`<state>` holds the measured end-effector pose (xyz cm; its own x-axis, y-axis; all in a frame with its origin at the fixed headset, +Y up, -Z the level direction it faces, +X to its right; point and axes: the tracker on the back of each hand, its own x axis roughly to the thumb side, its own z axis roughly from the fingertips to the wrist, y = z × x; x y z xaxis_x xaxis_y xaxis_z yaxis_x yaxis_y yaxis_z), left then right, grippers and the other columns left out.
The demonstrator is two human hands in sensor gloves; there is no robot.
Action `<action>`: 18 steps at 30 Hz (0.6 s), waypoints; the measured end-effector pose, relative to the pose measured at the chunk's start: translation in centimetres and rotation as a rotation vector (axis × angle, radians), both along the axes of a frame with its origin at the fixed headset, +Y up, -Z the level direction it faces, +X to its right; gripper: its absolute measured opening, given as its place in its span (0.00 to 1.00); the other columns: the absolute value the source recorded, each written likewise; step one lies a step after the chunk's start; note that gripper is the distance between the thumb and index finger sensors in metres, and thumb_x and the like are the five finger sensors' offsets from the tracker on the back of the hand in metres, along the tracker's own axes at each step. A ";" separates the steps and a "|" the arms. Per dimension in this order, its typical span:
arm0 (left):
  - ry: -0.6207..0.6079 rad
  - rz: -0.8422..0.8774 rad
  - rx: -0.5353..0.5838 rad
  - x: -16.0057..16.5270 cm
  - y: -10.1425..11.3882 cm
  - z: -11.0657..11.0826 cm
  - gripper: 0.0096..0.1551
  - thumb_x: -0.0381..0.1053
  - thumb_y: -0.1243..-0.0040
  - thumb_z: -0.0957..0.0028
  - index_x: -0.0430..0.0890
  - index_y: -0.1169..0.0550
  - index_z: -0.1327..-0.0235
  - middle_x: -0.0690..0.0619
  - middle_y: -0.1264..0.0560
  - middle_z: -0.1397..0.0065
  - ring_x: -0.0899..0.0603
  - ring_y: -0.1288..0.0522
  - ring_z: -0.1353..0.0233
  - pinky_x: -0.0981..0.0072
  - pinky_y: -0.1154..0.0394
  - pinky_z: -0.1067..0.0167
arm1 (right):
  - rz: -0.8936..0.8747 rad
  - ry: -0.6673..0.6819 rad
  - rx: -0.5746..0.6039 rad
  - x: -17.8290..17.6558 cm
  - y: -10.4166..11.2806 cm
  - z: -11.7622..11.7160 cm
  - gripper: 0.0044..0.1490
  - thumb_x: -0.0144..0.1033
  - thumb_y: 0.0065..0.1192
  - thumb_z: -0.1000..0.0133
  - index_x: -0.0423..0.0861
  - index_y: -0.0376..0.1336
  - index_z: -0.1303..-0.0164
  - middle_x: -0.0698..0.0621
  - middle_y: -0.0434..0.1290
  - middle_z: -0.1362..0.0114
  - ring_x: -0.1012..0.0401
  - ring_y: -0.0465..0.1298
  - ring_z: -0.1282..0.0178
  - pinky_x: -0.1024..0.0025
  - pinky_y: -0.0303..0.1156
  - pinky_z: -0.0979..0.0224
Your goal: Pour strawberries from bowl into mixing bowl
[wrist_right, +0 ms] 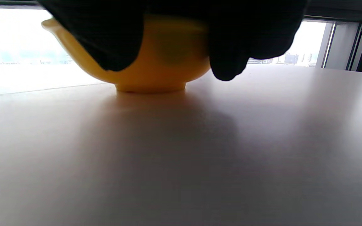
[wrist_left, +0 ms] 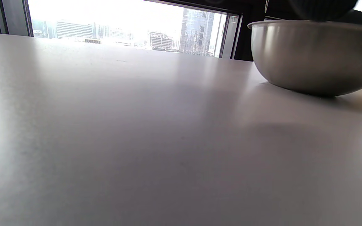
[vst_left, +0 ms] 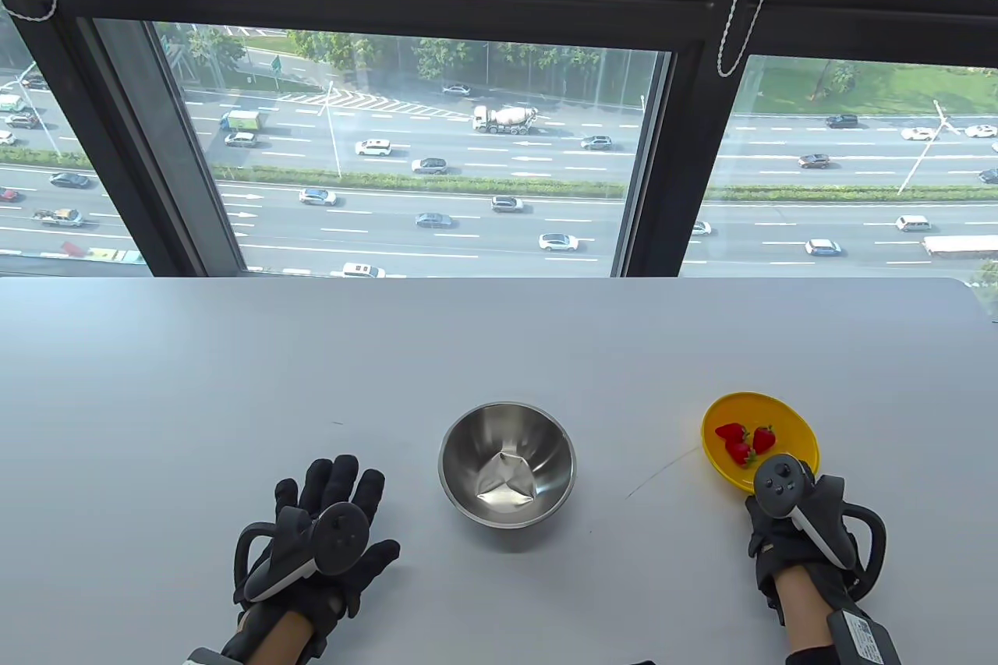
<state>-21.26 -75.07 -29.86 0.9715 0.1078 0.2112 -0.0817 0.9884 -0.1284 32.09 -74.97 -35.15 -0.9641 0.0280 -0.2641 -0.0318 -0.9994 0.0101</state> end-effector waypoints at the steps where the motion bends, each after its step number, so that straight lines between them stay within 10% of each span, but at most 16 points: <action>1: -0.001 -0.001 -0.002 0.0 0.0 0.0 0.54 0.75 0.51 0.56 0.55 0.52 0.20 0.47 0.64 0.14 0.31 0.62 0.15 0.24 0.65 0.29 | 0.004 0.002 0.013 0.0 0.0 0.0 0.34 0.42 0.71 0.53 0.46 0.63 0.38 0.41 0.62 0.24 0.44 0.76 0.31 0.44 0.70 0.28; 18: -0.001 0.005 -0.001 0.0 0.0 0.0 0.54 0.74 0.51 0.56 0.55 0.52 0.20 0.47 0.64 0.14 0.31 0.62 0.15 0.24 0.65 0.29 | -0.020 0.022 0.167 -0.3 1.4 0.6 0.30 0.38 0.72 0.54 0.47 0.65 0.42 0.42 0.67 0.28 0.45 0.80 0.36 0.45 0.74 0.32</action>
